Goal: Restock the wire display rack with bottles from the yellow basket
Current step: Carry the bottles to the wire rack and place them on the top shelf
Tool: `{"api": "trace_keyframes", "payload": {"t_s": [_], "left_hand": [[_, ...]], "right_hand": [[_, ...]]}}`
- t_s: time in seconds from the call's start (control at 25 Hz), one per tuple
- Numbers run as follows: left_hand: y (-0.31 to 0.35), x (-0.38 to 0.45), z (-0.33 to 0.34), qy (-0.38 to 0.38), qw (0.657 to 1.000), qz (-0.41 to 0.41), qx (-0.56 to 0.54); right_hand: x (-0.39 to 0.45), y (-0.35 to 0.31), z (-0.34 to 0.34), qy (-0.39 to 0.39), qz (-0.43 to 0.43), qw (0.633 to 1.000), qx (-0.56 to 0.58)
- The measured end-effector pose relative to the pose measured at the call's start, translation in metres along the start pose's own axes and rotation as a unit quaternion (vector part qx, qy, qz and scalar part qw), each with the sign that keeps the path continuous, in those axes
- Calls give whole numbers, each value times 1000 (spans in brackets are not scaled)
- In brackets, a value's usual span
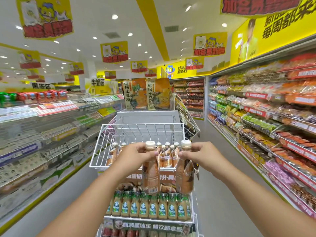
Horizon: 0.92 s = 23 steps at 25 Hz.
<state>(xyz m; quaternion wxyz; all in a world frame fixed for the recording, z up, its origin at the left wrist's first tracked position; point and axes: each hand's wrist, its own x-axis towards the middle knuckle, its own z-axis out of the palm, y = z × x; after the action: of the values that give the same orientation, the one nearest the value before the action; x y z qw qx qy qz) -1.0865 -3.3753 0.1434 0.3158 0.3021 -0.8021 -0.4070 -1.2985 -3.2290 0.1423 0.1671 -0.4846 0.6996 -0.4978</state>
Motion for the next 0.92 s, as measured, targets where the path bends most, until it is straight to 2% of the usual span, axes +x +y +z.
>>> {"api": "trace_keyframes", "payload": {"t_s": [0.2,0.4,0.56,0.92], "left_hand": [[-19,107,4,-3,1000,-5,-30],[-50,187,18,-29,998,-15,-53],[-86,239,31,-58,997,-21,-50],[-150,316,53,-134,989,-60,13]], "right_hand": [[106,20,8,-3,17,1000,-7],[174,46,24,10,31,999,-21],[214,65,42,24,52,997,-57],[274,100,79,53,167,977,-118]]}}
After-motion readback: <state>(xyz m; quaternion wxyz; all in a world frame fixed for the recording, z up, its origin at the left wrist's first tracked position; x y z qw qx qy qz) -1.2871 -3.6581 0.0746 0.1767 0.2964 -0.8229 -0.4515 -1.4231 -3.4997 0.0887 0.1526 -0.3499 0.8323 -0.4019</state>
